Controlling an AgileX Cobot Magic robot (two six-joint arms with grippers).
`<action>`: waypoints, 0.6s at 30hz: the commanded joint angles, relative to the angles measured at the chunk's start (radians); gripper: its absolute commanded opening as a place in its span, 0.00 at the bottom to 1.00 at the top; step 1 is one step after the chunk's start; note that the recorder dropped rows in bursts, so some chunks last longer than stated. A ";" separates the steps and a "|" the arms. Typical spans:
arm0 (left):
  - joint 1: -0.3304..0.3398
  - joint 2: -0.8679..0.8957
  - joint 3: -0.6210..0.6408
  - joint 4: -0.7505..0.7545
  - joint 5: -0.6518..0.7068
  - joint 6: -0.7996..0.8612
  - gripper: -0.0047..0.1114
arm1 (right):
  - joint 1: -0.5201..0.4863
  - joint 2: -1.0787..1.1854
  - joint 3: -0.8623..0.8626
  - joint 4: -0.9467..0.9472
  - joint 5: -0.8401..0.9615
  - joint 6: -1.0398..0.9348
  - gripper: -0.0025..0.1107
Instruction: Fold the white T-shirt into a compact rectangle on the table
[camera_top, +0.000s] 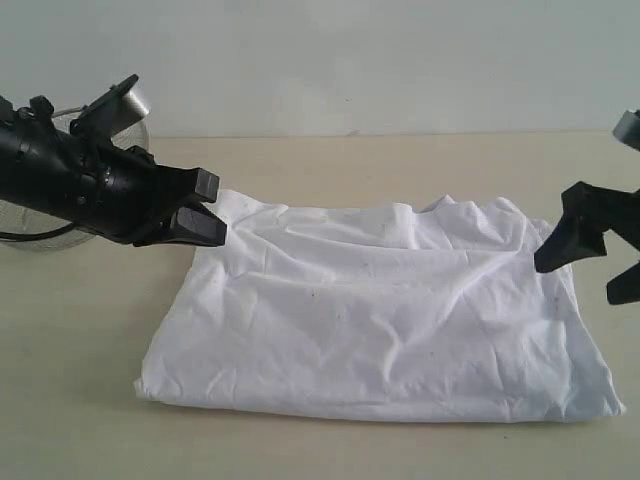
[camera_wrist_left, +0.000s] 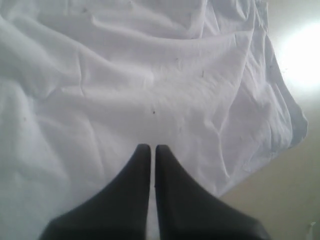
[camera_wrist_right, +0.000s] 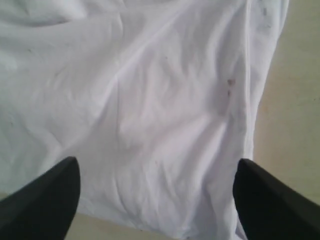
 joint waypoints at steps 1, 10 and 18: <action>-0.002 -0.009 0.006 -0.009 -0.006 0.013 0.08 | -0.008 0.021 0.038 -0.037 -0.024 0.002 0.66; -0.002 -0.009 0.015 -0.009 -0.007 0.025 0.08 | -0.008 0.023 0.169 -0.048 -0.227 -0.061 0.65; -0.002 -0.009 0.015 -0.009 -0.003 0.025 0.08 | -0.008 0.042 0.171 -0.020 -0.309 -0.085 0.65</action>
